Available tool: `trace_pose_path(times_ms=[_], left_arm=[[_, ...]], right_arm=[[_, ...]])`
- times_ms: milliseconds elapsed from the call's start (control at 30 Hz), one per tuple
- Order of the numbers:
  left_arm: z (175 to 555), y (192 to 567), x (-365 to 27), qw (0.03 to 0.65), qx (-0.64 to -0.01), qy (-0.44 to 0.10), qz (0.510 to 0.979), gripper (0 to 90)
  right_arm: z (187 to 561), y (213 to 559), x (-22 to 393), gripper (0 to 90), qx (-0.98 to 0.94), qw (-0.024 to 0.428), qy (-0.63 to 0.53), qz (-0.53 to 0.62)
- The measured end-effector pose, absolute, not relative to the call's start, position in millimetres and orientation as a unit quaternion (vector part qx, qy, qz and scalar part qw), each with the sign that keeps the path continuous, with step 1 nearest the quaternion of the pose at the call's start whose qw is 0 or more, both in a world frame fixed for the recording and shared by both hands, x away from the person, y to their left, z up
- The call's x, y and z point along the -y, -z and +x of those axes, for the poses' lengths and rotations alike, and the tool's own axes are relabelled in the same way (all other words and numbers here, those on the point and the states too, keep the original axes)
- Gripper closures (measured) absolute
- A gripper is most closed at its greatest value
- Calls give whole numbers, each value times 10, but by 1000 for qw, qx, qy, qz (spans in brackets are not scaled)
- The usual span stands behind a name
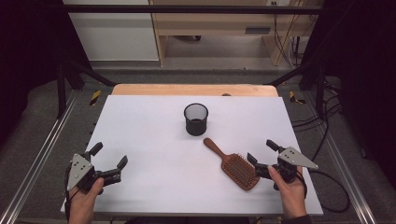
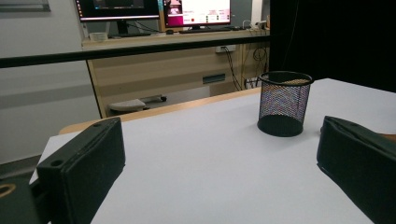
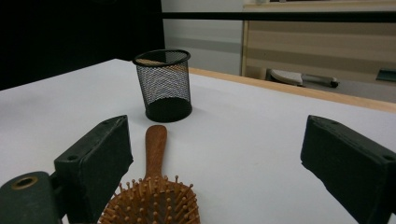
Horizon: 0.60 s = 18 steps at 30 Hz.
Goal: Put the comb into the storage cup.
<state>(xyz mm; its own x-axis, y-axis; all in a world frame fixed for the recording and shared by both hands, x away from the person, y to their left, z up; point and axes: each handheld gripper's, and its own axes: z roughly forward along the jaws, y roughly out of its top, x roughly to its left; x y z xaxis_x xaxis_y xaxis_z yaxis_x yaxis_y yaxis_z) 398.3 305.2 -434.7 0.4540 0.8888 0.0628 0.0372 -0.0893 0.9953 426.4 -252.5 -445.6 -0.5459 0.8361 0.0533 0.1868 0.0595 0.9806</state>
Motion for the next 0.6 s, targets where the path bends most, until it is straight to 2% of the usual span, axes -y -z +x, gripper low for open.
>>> trace_pose_path(times_ms=[300, 600], left_arm=[[3984, 4353, -3050, 566, -364, -375, 638, 15], [3966, 4361, -3056, 560, -367, -378, 639, 16]], right_arm=[[4283, 4457, 2512, 69, -664, 288, -559, 405], [4282, 4446, 2449, 113, -666, 279, -551, 419]])
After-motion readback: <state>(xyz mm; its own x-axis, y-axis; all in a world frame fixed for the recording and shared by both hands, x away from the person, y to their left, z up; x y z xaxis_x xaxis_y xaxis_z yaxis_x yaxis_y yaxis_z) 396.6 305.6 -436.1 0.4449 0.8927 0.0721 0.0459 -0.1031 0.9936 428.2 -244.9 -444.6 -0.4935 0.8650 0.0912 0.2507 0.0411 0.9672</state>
